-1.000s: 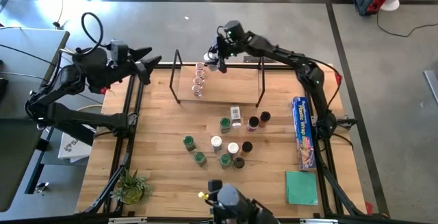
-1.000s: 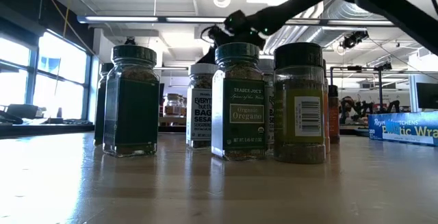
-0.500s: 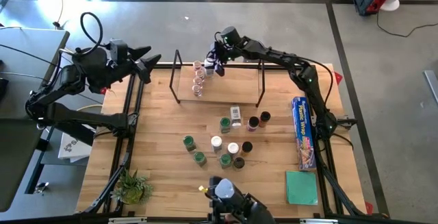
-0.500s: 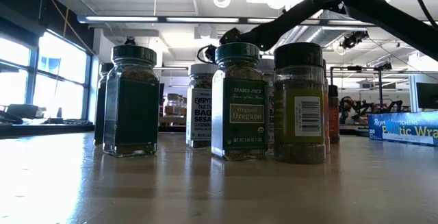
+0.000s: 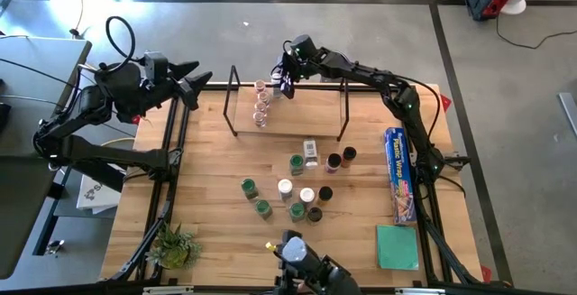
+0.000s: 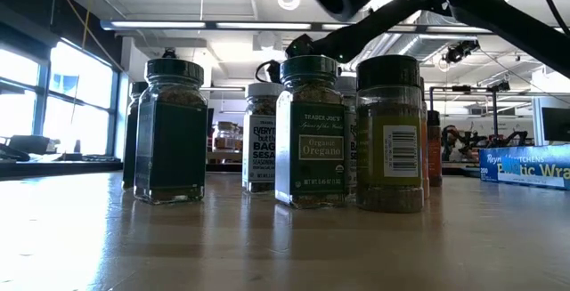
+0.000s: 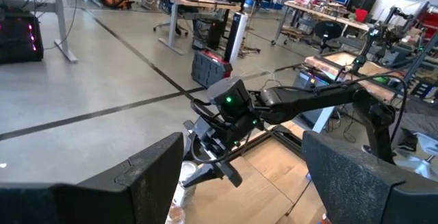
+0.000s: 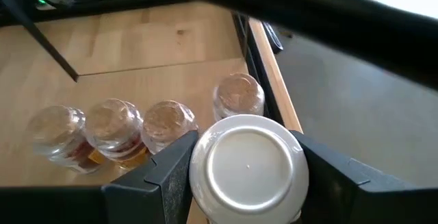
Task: Shelf spices
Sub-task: Put the middle right white seasoning bottle on the shelf
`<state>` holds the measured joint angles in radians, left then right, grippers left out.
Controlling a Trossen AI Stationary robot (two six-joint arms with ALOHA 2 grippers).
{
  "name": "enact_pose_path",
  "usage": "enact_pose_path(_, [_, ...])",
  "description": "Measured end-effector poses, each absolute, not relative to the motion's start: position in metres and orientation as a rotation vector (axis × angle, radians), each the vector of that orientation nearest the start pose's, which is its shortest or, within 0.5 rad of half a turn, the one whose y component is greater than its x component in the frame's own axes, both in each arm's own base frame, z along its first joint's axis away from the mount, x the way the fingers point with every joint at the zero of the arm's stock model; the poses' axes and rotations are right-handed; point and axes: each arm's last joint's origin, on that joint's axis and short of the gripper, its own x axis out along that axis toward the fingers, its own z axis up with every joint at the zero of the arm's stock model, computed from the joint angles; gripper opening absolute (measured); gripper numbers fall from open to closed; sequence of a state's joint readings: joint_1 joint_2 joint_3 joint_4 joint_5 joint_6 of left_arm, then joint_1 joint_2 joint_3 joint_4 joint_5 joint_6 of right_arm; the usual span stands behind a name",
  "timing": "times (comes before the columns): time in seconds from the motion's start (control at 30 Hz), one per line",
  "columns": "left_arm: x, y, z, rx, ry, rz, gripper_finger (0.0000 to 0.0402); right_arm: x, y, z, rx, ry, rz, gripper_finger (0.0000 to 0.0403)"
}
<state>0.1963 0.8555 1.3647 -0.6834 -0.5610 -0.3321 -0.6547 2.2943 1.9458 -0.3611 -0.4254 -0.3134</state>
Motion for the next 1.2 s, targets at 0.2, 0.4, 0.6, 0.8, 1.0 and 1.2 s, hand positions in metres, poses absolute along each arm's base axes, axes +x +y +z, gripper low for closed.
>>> enact_pose_path(0.2, [0.117,0.039,0.459,-0.289,0.046,0.777,0.0294,0.415,-0.304,0.214,0.088,0.662,-0.140,0.0209])
enact_pose_path(0.4, [0.117,0.039,0.459,-0.289,0.046,0.777,0.0294,0.411,-0.301,0.222,0.109,0.673,-0.153,0.0209])
enact_pose_path(0.6, [0.117,0.039,0.459,-0.289,0.046,0.777,0.0294,0.408,-0.298,0.221,0.189,0.709,-0.158,0.0224])
enact_pose_path(0.8, [0.117,0.039,0.458,-0.289,0.047,0.777,0.0294,0.407,-0.298,0.216,0.209,0.727,-0.164,0.0268])
enact_pose_path(1.0, [0.117,0.039,0.458,-0.290,0.046,0.777,0.0294,0.408,-0.299,0.223,0.195,0.717,-0.159,0.0282])
enact_pose_path(1.2, [0.118,0.039,0.458,-0.289,0.049,0.777,0.0294,0.412,-0.302,0.254,0.121,0.658,-0.172,0.0282])
